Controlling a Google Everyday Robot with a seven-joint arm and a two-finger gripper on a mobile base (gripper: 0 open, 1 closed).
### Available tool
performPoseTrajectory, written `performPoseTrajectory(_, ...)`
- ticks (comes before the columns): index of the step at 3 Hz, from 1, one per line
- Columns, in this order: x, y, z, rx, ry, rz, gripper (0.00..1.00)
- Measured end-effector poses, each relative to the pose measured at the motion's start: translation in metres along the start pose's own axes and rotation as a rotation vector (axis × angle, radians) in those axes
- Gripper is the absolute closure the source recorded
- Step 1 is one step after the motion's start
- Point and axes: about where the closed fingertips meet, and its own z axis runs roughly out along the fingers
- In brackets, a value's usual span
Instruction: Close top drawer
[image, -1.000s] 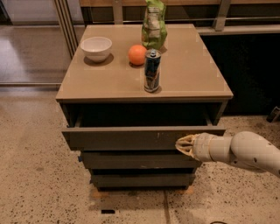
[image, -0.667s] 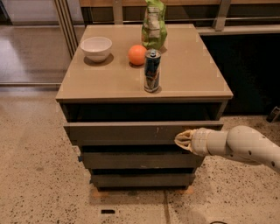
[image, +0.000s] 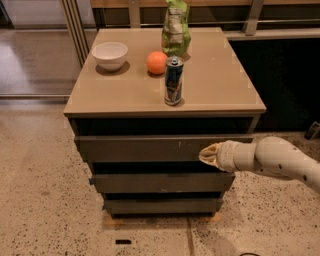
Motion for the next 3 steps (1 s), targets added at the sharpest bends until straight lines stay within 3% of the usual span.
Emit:
performPoseTrajectory(1,-0.005,0.012,-0.004,-0.094,0.009,0.023,1.00)
performPoseTrajectory(2,-0.030,0.052,-0.030,-0.322,0.015,0.092,1.00)
performPoseTrajectory(3,-0.053,0.086,-0.055,-0.492,0.005,0.149,1.00)
